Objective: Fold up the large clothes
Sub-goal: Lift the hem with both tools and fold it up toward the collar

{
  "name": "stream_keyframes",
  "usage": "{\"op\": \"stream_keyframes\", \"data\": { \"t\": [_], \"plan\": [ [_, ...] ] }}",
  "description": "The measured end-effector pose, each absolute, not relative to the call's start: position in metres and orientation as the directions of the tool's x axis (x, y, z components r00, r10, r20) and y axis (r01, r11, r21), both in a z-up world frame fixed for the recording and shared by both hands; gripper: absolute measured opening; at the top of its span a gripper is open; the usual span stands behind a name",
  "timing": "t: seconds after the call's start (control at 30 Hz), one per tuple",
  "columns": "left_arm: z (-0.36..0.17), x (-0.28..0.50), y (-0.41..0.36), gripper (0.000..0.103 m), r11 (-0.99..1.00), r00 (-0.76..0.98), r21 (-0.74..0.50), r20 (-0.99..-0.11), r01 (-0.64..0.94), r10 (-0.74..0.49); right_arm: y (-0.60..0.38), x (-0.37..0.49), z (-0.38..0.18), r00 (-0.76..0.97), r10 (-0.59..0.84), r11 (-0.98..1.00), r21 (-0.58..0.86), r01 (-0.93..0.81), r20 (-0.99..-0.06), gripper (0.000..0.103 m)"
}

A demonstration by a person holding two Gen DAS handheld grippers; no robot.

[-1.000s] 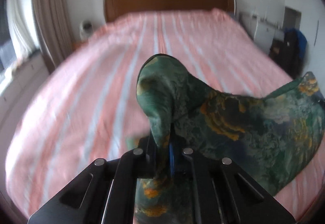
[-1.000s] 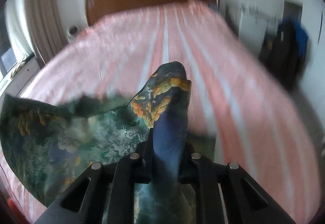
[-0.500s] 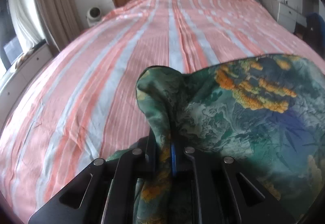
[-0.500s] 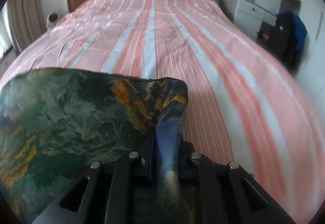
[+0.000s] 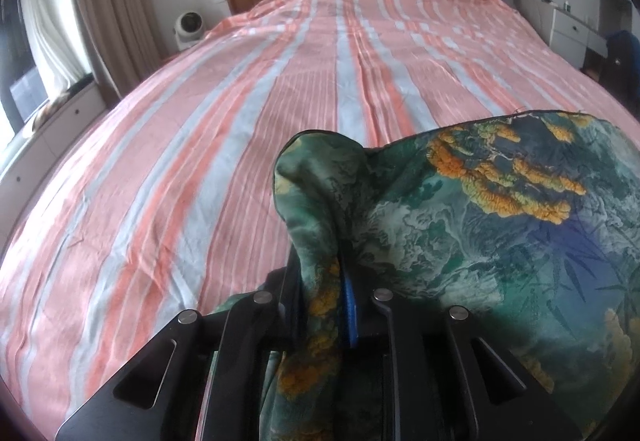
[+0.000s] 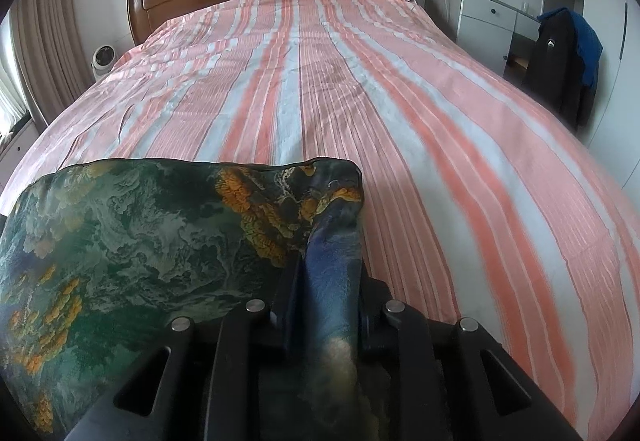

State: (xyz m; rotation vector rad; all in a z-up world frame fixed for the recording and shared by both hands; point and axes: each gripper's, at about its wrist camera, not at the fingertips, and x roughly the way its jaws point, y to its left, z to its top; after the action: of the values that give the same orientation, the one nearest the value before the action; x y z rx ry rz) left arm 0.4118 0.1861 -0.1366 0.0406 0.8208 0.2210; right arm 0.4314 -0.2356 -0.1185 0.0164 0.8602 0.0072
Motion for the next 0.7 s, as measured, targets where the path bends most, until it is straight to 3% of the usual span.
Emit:
{"op": "stream_keyframes", "data": {
  "t": [0.23, 0.3, 0.37, 0.43, 0.5, 0.57, 0.7],
  "plan": [
    [-0.138, 0.412, 0.185, 0.018, 0.975, 0.658, 0.124, -0.722, -0.182, 0.215, -0.236, 0.434, -0.119, 0.651, 0.014, 1.000, 0.019, 0.000, -0.759, 0.024],
    [-0.135, 0.413, 0.185, 0.031, 0.972, 0.641, 0.137, -0.732, -0.193, 0.230, -0.237, 0.435, -0.120, 0.648, 0.017, 1.000, 0.024, 0.002, -0.762, 0.029],
    [-0.121, 0.414, 0.188, 0.058, 0.962, 0.607, 0.159, -0.750, -0.222, 0.264, -0.242, 0.438, -0.120, 0.628, 0.010, 0.999, 0.036, 0.029, -0.778, 0.045],
    [-0.094, 0.405, 0.185, 0.066, 0.962, 0.641, 0.149, -0.722, -0.227, 0.263, -0.254, 0.447, -0.119, 0.577, 0.021, 0.993, 0.081, 0.080, -0.816, 0.075],
    [-0.059, 0.389, 0.169, 0.078, 0.978, 0.719, 0.099, -0.664, -0.185, 0.203, -0.271, 0.451, -0.109, 0.553, 0.097, 0.979, 0.178, 0.096, -0.828, 0.091],
    [-0.029, 0.375, 0.137, 0.092, 0.993, 0.787, 0.075, -0.606, -0.095, 0.121, -0.281, 0.441, -0.090, 0.609, 0.103, 0.973, 0.208, 0.104, -0.786, 0.092],
    [-0.012, 0.367, 0.048, 0.096, 0.980, 0.809, 0.139, -0.587, 0.144, -0.036, -0.288, 0.404, -0.043, 0.710, 0.093, 0.975, 0.209, 0.077, -0.698, 0.094]
  ]
}}
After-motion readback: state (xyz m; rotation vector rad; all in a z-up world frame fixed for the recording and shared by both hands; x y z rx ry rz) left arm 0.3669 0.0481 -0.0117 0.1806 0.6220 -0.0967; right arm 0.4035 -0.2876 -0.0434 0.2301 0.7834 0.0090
